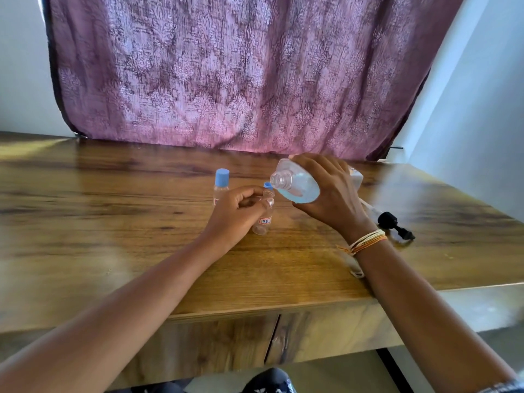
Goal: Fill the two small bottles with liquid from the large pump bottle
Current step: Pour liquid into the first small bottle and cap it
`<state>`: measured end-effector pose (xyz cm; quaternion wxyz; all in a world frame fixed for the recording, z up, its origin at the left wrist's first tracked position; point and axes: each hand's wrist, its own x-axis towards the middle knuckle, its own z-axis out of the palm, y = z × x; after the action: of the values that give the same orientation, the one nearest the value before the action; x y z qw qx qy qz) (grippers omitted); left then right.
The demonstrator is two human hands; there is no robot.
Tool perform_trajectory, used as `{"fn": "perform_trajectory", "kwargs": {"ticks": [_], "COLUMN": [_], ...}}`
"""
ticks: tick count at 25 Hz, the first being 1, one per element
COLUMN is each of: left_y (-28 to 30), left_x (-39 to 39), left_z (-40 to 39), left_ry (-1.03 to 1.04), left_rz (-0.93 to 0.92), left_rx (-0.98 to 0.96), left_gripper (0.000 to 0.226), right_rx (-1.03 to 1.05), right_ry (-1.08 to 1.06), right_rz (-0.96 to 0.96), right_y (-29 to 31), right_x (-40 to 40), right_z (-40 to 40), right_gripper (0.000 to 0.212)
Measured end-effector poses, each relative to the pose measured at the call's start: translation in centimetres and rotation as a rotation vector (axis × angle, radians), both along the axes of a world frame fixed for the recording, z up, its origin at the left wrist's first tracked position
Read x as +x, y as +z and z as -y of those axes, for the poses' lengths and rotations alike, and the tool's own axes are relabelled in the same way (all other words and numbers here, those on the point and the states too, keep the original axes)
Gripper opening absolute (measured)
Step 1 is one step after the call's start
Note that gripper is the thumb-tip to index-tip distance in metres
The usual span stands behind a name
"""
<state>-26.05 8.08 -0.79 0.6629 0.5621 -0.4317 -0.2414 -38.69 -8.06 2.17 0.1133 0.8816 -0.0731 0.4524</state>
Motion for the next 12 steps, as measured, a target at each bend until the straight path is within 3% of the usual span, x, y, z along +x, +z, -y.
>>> {"fn": "perform_trajectory", "kwargs": {"ticks": [12], "left_y": [-0.21], "left_x": [0.23], "left_z": [0.24], "left_ry": [-0.039], "left_rz": [-0.037], "left_rx": [-0.013], "left_gripper": [0.007], "right_rx": [-0.082], "right_ry": [-0.043], "right_rz": [0.012], "right_y": [-0.14], "right_x": [0.11], "right_z": [0.58], "right_gripper": [0.049]}}
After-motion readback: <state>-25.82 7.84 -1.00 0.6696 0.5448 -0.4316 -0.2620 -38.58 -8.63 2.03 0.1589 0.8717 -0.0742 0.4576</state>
